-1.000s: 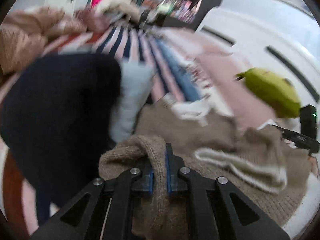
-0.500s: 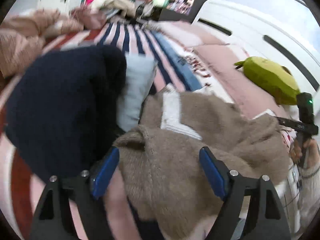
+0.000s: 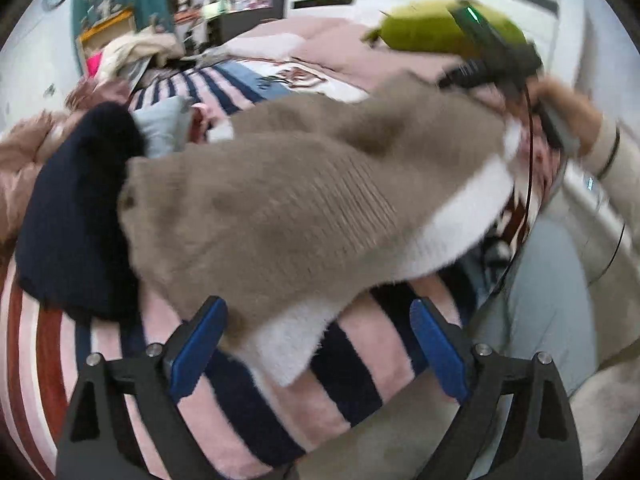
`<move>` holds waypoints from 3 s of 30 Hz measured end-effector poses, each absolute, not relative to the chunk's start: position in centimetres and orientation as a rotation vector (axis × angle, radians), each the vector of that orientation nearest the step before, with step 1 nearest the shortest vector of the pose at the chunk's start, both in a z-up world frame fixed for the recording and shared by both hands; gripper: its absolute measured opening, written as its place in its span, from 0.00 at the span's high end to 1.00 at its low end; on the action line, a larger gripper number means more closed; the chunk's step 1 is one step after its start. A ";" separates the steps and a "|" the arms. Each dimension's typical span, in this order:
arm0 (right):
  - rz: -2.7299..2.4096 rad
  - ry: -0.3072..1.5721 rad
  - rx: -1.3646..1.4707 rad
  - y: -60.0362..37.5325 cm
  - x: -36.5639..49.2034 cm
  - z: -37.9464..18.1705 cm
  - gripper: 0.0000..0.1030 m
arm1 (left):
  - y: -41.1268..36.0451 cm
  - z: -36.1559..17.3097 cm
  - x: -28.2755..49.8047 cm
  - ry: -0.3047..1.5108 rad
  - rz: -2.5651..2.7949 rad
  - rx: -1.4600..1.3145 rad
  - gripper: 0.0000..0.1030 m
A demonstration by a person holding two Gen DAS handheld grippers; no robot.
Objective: Fold small clothes
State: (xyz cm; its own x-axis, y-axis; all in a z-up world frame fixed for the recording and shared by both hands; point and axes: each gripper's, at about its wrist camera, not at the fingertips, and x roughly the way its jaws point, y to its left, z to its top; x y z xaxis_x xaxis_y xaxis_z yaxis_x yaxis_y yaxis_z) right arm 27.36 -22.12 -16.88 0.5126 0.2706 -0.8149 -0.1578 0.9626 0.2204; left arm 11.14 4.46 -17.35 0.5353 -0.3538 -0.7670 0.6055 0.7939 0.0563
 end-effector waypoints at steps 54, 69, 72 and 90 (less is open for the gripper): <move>0.362 0.739 -0.047 -19.2 27.9 -8.0 0.31 | 5.3 -9.6 32.4 0.698 -0.297 0.156 0.68; 0.224 0.759 -0.513 -12.7 22.8 -16.6 0.83 | 6.3 -8.5 26.1 0.715 -0.539 0.105 0.25; 0.269 0.782 -0.335 -14.6 24.6 -14.8 0.86 | 5.6 -8.1 22.5 0.684 -0.656 0.163 0.15; 0.330 0.903 -0.156 -17.4 32.7 -10.5 0.86 | 4.8 -10.4 26.7 0.758 -0.462 0.239 0.84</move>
